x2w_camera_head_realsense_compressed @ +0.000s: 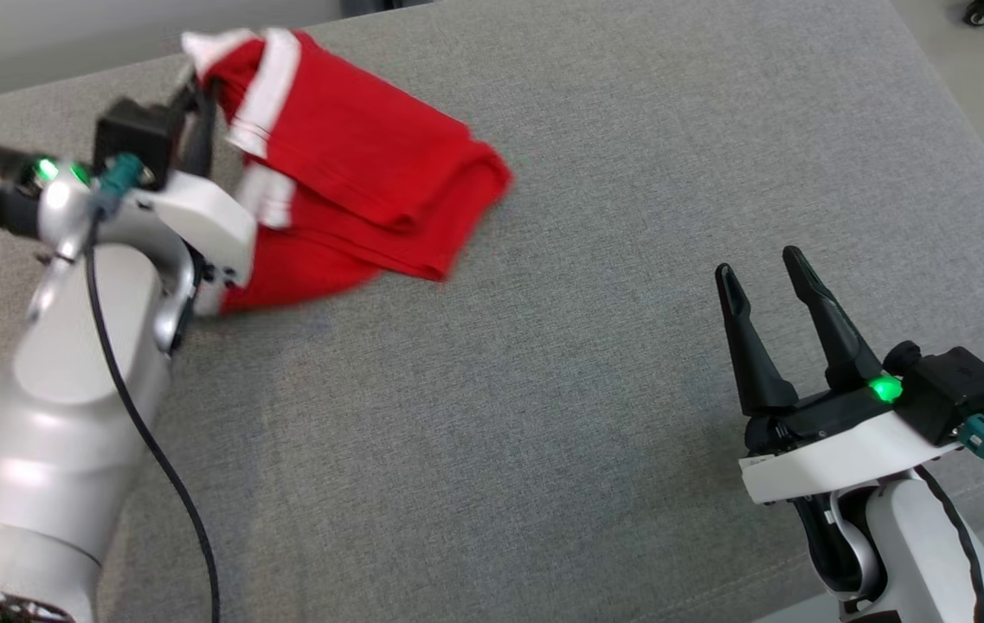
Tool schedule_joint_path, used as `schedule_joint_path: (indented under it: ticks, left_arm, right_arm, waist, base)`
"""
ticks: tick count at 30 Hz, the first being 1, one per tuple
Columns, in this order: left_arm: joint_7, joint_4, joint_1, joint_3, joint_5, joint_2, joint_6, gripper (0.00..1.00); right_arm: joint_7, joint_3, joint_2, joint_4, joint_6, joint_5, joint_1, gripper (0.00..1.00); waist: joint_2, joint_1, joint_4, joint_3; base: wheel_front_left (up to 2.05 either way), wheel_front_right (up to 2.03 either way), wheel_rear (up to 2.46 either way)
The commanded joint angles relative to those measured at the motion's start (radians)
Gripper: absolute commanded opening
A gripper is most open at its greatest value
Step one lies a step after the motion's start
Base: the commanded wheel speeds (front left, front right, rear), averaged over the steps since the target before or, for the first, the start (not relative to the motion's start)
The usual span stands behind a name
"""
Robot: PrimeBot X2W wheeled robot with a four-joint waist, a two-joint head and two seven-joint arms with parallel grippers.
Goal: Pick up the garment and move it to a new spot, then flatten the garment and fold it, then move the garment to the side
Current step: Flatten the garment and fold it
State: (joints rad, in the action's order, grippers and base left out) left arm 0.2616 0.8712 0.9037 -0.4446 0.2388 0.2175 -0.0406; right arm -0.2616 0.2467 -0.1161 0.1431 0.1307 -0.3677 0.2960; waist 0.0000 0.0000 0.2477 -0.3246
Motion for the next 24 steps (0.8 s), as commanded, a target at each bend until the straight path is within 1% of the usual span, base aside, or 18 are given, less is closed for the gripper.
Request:
schedule_joint_path:
  ticks: [1, 3, 4, 5, 6, 7, 10, 14, 17, 19, 24]
  left_arm:
    - [0.005, -0.006, 0.037, -0.007, -0.018, 0.011, -0.010, 0.00]
    - [-0.016, 0.022, 0.044, -0.016, -0.023, 0.012, -0.010, 0.00]
    - [-0.038, 0.045, 0.047, -0.021, -0.027, 0.010, -0.017, 0.44]
    - [-0.083, 0.091, 0.045, -0.027, -0.022, 0.009, -0.015, 1.00]
    - [-0.095, 0.112, 0.041, -0.030, -0.021, 0.008, -0.015, 1.00]
    - [-0.089, 0.121, 0.041, -0.027, -0.017, 0.003, -0.025, 1.00]
    - [-0.049, 0.141, 0.023, -0.012, -0.002, -0.010, -0.049, 1.00]
    - [-0.010, 0.135, 0.008, 0.005, 0.018, -0.025, -0.059, 1.00]
    - [0.000, 0.112, -0.012, 0.014, 0.028, -0.035, -0.060, 1.00]
    - [0.004, 0.068, -0.044, 0.023, 0.034, -0.042, -0.056, 1.00]
    - [0.003, -0.156, -0.187, 0.061, 0.028, -0.055, -0.062, 1.00]
  right_arm:
    - [-0.004, 0.003, 0.002, 0.003, 0.000, 0.004, 0.005, 1.00]
    - [-0.004, 0.004, 0.008, 0.009, 0.000, 0.003, 0.006, 1.00]
    - [-0.004, 0.004, 0.010, 0.013, 0.000, 0.001, 0.005, 1.00]
    - [-0.004, 0.012, 0.016, 0.020, 0.000, 0.002, 0.006, 1.00]
    - [-0.004, 0.018, 0.018, 0.022, 0.000, 0.003, 0.009, 1.00]
    - [-0.004, 0.023, 0.019, 0.025, 0.000, 0.004, 0.012, 1.00]
    - [-0.004, 0.030, 0.022, 0.028, 0.000, 0.004, 0.015, 1.00]
    - [-0.004, 0.026, 0.011, 0.034, 0.000, 0.005, 0.005, 1.00]
    - [-0.004, 0.022, 0.007, 0.032, 0.000, 0.005, 0.001, 1.00]
    - [-0.004, 0.019, 0.002, 0.026, 0.000, 0.004, -0.004, 1.00]
    - [-0.004, 0.018, -0.015, 0.020, 0.000, 0.012, -0.013, 1.00]
  waist:
    - [0.0000, 0.0000, 0.002, 0.001]
    - [0.0000, 0.0000, 0.003, 0.003]
    - [0.0000, 0.0000, 0.004, 0.004]
    - [0.0000, 0.0000, 0.007, 0.006]
    - [0.0000, 0.0000, 0.010, 0.007]
    - [0.0000, 0.0000, 0.012, 0.008]
    - [0.0000, 0.0000, 0.012, 0.012]
    - [0.0000, 0.0000, -0.005, 0.025]
    - [0.0000, 0.0000, -0.019, 0.037]
    - [0.0000, 0.0000, -0.036, 0.050]
    - [0.0000, 0.0000, -0.099, 0.084]
  base:
    - [0.00, 0.00, 0.00]
    - [0.00, 0.00, 0.00]
    - [0.00, 0.00, 0.00]
    - [0.00, 0.00, 0.00]
    - [0.00, 0.00, 0.00]
    - [0.00, 0.00, 0.00]
    - [0.00, 0.00, 0.00]
    - [0.00, 0.00, 0.00]
    - [0.00, 0.00, 0.00]
    - [0.00, 0.00, 0.00]
    - [0.00, 0.00, 0.00]
